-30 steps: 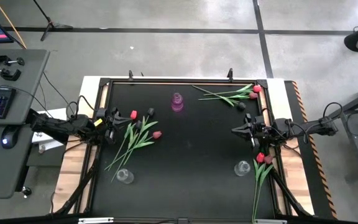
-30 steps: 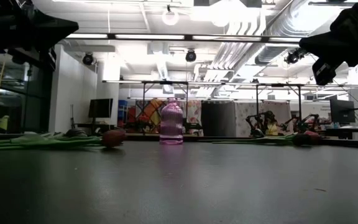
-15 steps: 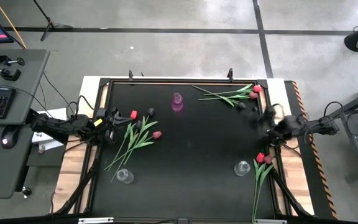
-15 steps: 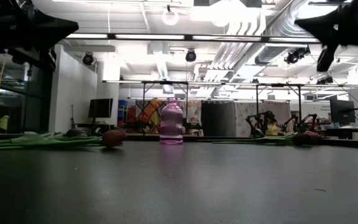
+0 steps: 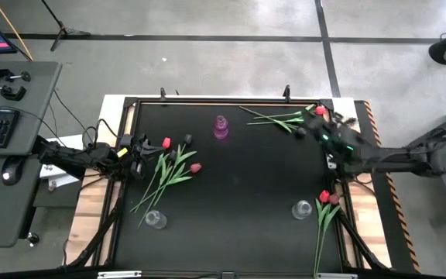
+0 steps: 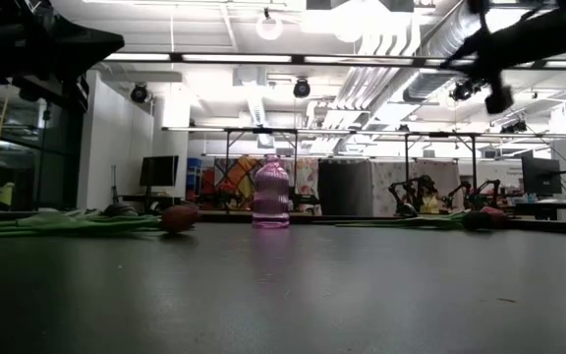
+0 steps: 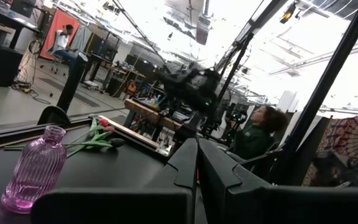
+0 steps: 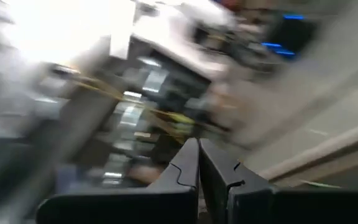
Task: Sort flowers into vase by color
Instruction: Put the top pink tulip into the violet vase
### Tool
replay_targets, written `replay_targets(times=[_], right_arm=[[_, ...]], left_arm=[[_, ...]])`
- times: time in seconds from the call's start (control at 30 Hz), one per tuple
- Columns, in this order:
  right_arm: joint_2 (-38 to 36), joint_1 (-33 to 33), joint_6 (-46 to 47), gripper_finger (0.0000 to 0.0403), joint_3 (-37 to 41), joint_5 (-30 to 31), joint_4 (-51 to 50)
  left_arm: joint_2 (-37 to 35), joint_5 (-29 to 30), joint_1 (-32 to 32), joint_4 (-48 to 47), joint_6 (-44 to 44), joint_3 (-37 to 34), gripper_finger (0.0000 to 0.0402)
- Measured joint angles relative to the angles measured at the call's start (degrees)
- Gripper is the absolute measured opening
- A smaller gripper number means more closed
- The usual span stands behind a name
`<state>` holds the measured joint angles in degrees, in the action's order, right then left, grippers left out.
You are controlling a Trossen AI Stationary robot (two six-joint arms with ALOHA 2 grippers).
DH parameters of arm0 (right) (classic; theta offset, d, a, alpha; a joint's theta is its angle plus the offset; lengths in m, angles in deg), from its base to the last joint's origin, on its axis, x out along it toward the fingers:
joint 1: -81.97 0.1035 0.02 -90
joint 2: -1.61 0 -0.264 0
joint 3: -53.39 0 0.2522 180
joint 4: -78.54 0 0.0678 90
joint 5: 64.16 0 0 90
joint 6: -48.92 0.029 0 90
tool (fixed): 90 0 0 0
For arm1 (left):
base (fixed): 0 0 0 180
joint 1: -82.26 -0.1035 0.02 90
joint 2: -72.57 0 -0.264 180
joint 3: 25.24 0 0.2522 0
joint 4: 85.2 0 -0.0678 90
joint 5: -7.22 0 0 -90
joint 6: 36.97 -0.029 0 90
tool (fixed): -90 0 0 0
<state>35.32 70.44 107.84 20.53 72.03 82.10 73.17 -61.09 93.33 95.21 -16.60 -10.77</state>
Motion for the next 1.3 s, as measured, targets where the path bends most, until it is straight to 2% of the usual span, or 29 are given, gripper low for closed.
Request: replay_targets(times=[0.1, 0.2, 0.3, 0.4, 0.5, 0.63, 0.7, 0.8, 0.93, 1.03, 1.3], right_arm=[[8.4, -11.3, 8.0, 0.0002, -6.5, -11.9, -13.1], [17.4, -21.6, 5.9, 0.0017, -12.2, -26.8, -17.1], [26.9, -29.0, 2.3, 0.0052, -17.9, -34.4, -21.7], [35.5, -34.1, 2.6, 0.0101, -24.2, -35.7, -29.6], [43.5, -37.4, 11.6, 0.0152, -30.0, -38.4, -39.0], [52.3, -40.0, 15.1, 0.0199, -35.8, -43.4, -42.6], [56.0, -40.4, 15.8, 0.0210, -38.0, -43.4, -42.9], [61.2, -40.8, 17.8, 0.0214, -41.2, -43.8, -44.9], [66.0, -41.0, 19.3, 0.0207, -42.9, -47.9, -48.6], [66.9, -41.0, 20.9, 0.0199, -43.0, -48.9, -49.5], [65.6, -41.5, 24.0, 0.0188, -42.9, -45.6, -53.0]], left_arm=[[0.0, 0.0, 0.0, 0.0, 0.0, 0.0, 0.0001], [0.0, 0.0, 0.0, 0.0, 0.0, 0.0, 0.0001], [0.0, 0.0, 0.0, 0.0, 0.0, 0.0, 0.0001], [0.0, 0.0, 0.0, 0.0, 0.0, 0.0, 0.0001], [0.0, 0.0, 0.0, 0.0, 0.0, 0.0, 0.0001], [0.0, 0.0, 0.0, 0.0, 0.0, 0.0, 0.0001], [0.0, 0.0, 0.0, 0.0, 0.0, 0.0, 0.0001], [0.0, 0.0, 0.0, 0.0, 0.0, 0.0, 0.0001], [0.0, 0.0, 0.0, 0.0, 0.0, 0.0, 0.0001], [0.0, 0.0, 0.0, 0.0, 0.0, 0.0, 0.0001], [0.0, 0.0, 0.0, 0.0, 0.0, 0.0, 0.0001]])
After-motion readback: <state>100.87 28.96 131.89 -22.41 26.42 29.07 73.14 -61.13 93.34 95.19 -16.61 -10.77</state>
